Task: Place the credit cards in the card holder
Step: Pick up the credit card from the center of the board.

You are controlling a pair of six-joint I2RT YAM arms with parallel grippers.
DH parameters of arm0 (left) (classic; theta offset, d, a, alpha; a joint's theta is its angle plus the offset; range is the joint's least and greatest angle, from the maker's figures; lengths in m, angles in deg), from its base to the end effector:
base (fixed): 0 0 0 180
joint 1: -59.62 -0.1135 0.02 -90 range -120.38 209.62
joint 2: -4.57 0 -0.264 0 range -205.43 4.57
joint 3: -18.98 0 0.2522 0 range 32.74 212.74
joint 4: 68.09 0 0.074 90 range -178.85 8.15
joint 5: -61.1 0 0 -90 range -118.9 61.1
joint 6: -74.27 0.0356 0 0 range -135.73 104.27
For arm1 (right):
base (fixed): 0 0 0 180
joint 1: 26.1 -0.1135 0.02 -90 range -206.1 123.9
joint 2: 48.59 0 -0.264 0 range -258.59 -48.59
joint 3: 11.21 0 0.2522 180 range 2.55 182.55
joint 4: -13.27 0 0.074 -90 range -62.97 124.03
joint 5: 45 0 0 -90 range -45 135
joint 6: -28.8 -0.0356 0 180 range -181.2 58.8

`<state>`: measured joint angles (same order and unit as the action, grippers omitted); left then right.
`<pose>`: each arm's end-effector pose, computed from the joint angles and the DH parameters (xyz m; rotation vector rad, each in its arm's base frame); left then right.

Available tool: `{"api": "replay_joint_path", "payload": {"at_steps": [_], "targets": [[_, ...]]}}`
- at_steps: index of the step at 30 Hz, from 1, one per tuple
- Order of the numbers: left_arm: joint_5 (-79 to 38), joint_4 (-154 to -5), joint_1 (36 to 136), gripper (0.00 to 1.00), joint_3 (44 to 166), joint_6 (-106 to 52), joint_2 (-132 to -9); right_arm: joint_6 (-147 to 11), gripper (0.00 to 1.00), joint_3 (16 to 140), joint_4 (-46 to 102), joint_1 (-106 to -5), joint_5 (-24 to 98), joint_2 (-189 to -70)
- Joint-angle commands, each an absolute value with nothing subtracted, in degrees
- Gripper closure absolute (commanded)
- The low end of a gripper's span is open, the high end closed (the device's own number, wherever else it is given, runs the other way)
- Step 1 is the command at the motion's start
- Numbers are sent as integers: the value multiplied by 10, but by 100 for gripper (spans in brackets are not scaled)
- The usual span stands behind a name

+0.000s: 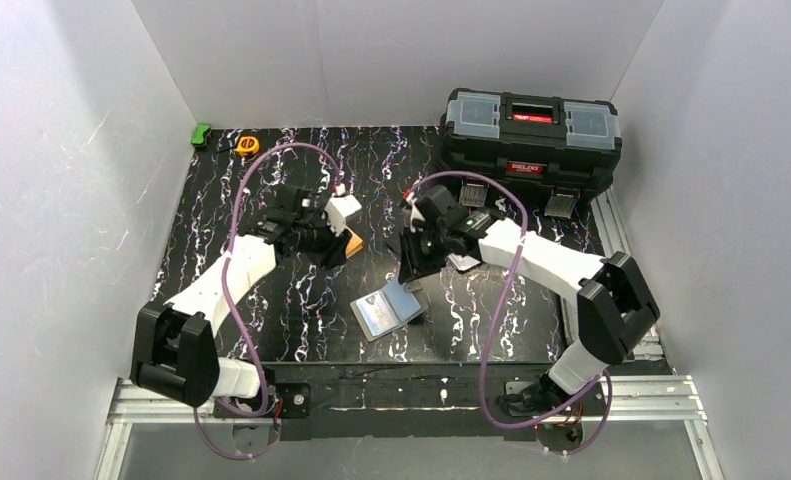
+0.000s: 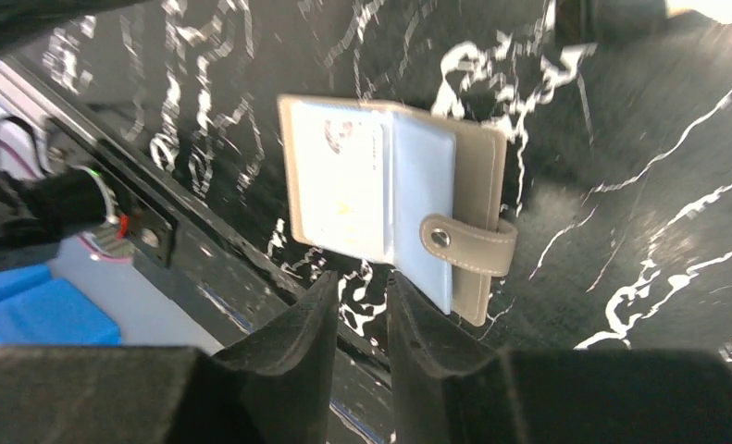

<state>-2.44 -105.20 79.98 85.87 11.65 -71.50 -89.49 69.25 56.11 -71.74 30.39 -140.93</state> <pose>0.2557 -0.1118 0.2530 1.1354 2.0268 -0.4859 0.2314 0.2495 0.2368 -0.5141 2.6424 0.7898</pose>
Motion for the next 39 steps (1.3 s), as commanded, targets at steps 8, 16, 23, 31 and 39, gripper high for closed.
{"api": "replay_joint_path", "payload": {"at_steps": [8,16,23,31,39], "targets": [[-27,-1048,731,62,920,169,-782,-841,47,909,527,-639,231,-1497],[-40,-1004,699,59,985,210,-897,-846,36,1170,522,-606,184,-1747],[-31,-1002,692,59,1039,223,-969,-896,36,1248,497,-588,117,-1851],[-1,-994,692,58,1025,248,-989,-929,40,1201,437,-587,81,-1868],[12,-1009,692,57,1050,265,-1025,-943,43,1200,424,-594,63,-1902]]}}
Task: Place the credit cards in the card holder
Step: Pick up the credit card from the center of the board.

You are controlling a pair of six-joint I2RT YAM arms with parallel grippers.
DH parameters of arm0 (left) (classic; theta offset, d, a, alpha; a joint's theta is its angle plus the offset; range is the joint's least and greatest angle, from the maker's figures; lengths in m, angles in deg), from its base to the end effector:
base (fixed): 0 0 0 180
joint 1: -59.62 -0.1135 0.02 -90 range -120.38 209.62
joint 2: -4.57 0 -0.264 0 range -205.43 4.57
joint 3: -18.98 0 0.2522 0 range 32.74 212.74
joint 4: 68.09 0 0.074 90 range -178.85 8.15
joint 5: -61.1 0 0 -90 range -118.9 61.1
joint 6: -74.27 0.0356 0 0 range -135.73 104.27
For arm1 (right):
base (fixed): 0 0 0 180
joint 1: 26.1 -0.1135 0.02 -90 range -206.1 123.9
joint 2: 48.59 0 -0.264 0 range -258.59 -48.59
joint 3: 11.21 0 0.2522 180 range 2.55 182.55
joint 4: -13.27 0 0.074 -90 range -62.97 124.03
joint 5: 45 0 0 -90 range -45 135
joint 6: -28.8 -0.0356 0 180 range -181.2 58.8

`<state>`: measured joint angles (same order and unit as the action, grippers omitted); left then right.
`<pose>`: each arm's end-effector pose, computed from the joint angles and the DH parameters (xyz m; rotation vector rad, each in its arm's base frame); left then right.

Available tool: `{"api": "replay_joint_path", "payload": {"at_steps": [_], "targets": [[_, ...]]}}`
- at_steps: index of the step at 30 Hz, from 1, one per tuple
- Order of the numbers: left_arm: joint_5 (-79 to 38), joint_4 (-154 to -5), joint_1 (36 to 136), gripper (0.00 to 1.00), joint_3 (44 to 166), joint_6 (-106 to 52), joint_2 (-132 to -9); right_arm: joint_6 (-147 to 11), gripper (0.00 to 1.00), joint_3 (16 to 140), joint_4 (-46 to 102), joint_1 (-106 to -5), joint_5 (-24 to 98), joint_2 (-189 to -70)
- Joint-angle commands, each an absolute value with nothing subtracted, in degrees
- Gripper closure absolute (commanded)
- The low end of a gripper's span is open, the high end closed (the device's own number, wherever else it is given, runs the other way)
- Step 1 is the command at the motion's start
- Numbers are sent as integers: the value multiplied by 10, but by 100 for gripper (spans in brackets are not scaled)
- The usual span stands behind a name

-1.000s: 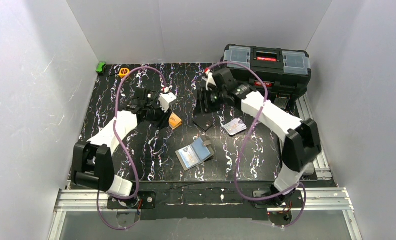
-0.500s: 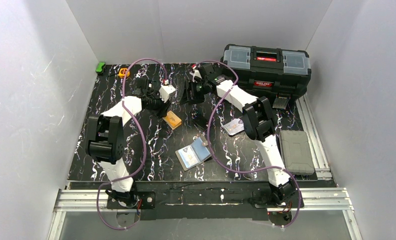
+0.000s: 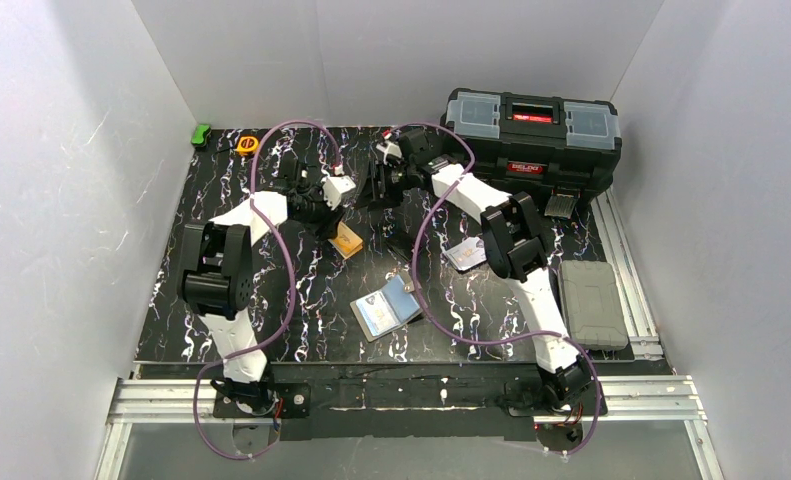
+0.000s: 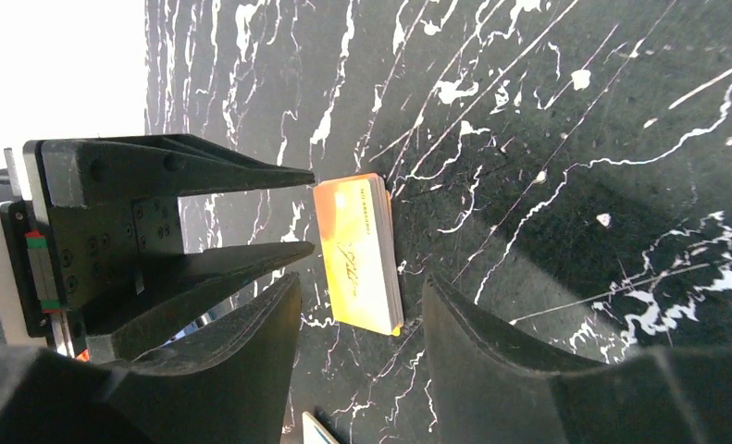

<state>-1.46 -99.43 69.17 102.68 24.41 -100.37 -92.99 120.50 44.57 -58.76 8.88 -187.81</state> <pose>0.3792 -0.0804 0.1933 1.1747 2.0702 -0.3467 0.4517 0.3145 0.1886 -0.3929 2.3960 1.2745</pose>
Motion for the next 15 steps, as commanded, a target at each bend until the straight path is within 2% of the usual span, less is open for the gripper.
{"api": "replay_joint_path", "payload": {"at_steps": [1,15], "targets": [[13,-1010,692,57,1051,266,-1028,-943,43,1198,423,-597,62,-1903],[10,-1010,702,58,1062,266,-1063,-959,43,1163,393,-615,58,-1918]]}}
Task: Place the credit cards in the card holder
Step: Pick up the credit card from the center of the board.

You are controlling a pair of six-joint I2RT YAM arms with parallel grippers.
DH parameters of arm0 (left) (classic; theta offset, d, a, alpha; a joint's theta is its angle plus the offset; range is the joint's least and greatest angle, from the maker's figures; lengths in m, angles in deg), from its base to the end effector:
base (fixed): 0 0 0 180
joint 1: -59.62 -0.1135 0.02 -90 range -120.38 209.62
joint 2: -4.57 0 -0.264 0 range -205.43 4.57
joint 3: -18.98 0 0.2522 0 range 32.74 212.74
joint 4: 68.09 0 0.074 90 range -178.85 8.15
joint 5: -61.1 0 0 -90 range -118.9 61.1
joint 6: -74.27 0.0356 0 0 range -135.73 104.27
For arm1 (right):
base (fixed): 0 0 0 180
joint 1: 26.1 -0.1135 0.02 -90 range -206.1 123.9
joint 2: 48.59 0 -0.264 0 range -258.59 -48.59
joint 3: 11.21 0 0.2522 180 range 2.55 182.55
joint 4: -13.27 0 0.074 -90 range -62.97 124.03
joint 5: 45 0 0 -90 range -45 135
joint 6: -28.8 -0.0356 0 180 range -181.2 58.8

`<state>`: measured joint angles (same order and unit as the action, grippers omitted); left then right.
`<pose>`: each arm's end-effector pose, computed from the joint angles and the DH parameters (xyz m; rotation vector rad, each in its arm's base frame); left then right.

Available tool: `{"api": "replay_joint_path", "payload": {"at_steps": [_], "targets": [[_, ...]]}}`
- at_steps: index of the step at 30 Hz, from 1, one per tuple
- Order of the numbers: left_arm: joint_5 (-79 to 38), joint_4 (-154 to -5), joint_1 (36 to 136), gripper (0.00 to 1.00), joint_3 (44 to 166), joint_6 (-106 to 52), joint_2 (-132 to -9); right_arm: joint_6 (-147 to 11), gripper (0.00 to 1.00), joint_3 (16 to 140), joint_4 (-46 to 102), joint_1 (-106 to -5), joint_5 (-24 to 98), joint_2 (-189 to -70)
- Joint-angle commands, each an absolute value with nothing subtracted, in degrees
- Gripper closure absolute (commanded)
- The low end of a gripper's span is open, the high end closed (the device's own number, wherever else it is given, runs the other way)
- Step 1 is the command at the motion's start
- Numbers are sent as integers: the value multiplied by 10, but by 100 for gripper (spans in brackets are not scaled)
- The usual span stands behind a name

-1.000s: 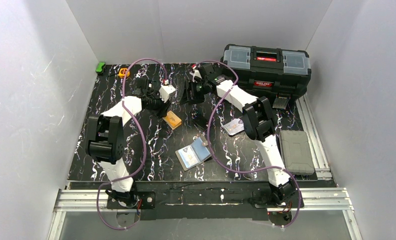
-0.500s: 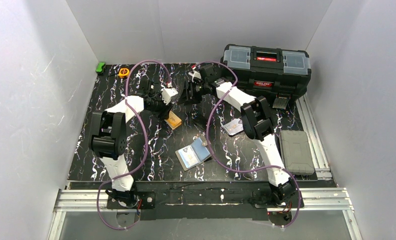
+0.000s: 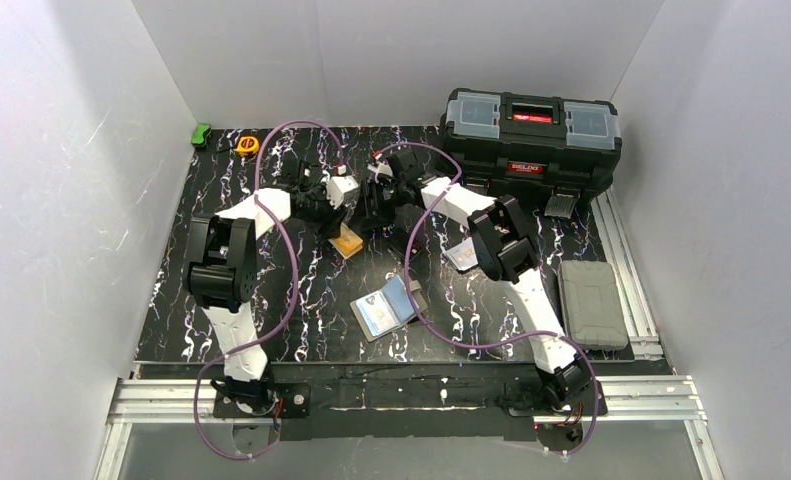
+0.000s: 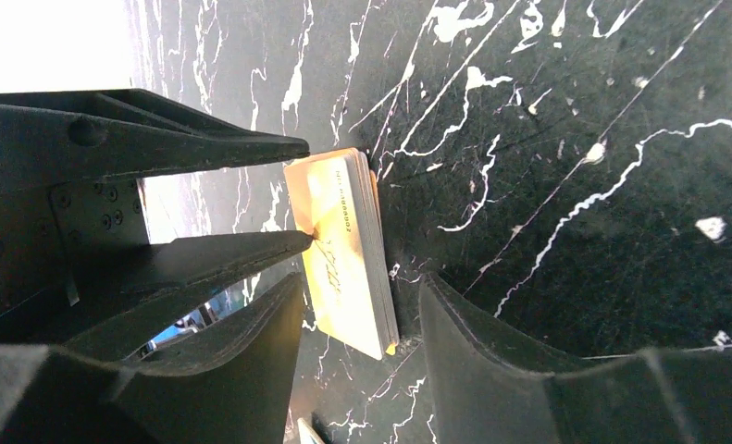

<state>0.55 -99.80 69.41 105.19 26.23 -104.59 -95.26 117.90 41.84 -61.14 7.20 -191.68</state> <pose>0.3908 -0.0852 0.1789 1.2220 2.0613 -0.3922 0.4387 0.3343 0.1421 -0.3967 2.4915 1.3254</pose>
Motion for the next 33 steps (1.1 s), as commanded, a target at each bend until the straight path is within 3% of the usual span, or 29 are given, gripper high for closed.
{"api": "replay_joint_path", "payload": {"at_steps": [1,8,17,33], "targets": [[10,-1009,705,58,1063,263,-1065,-962,43,1155,387,-616,58,-1917],[31,-1062,707,58,1103,240,-1038,-967,43,1132,373,-616,62,-1915],[62,-1176,697,58,1086,367,-1000,-969,43,1123,365,-616,57,-1913],[21,-1120,698,58,1072,379,-1022,-968,43,1120,363,-616,58,-1912]]}}
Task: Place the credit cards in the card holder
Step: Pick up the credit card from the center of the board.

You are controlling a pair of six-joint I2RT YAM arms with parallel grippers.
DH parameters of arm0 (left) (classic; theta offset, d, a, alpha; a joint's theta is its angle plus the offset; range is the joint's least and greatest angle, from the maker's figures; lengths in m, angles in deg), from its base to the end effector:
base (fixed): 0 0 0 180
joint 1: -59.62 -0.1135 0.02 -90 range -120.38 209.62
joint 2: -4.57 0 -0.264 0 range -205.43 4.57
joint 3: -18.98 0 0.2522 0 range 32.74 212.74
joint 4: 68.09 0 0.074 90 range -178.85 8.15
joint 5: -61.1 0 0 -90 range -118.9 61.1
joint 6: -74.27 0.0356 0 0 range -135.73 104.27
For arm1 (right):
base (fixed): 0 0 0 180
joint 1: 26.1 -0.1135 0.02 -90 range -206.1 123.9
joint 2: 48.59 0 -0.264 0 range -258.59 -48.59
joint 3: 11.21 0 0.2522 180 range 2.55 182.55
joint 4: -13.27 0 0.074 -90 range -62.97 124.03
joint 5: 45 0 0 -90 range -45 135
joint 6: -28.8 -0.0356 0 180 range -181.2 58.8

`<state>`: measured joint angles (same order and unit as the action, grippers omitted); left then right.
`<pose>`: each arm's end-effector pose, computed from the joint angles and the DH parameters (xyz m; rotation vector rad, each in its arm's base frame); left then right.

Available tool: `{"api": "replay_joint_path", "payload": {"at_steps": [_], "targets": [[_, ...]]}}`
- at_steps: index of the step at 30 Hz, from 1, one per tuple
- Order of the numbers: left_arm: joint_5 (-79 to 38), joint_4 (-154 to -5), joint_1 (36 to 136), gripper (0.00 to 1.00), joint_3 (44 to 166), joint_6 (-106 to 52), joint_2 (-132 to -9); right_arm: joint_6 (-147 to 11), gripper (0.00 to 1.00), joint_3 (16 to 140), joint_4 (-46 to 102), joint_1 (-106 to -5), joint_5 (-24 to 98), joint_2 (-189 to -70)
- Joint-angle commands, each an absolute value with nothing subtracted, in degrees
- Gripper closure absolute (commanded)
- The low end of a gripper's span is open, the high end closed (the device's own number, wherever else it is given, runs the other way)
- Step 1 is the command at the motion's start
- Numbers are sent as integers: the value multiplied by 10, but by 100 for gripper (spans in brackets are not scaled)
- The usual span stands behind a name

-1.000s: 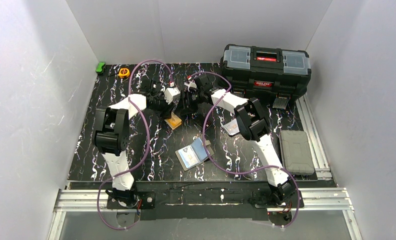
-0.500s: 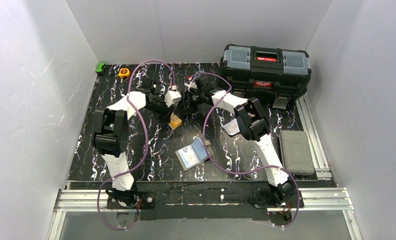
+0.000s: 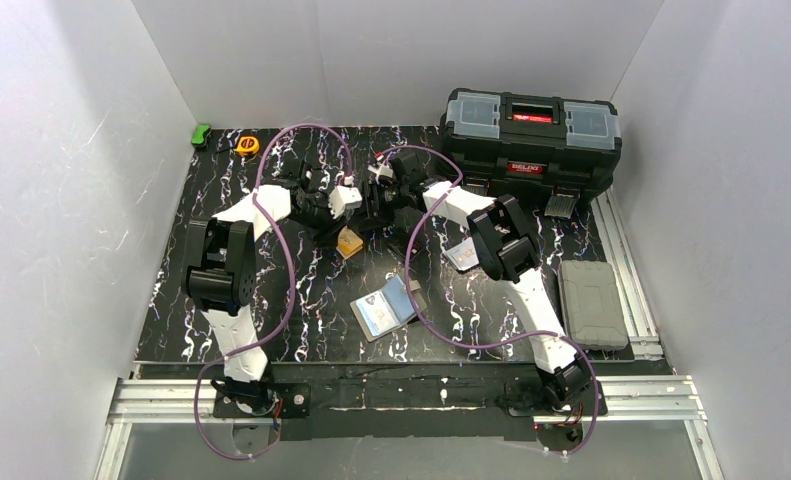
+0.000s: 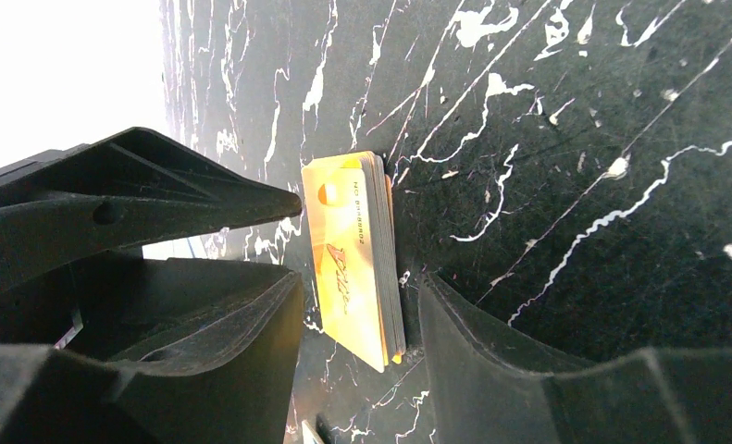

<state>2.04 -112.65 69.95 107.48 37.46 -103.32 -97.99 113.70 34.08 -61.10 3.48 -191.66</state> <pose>0.3754 -0.0870 0.1871 1.4497 2.0382 -0.4321 0.4361 0.3342 0.1302 -0.4033 2.4464 1.4320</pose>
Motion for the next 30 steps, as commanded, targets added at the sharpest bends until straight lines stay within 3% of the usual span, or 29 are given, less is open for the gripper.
{"api": "replay_joint_path", "payload": {"at_steps": [1,30], "targets": [[19,-1118,698,58,1071,379,-1023,-968,43,1119,363,-616,58,-1912],[-3,-1085,729,59,1074,369,-1060,-974,45,1069,340,-624,59,-1885]]}}
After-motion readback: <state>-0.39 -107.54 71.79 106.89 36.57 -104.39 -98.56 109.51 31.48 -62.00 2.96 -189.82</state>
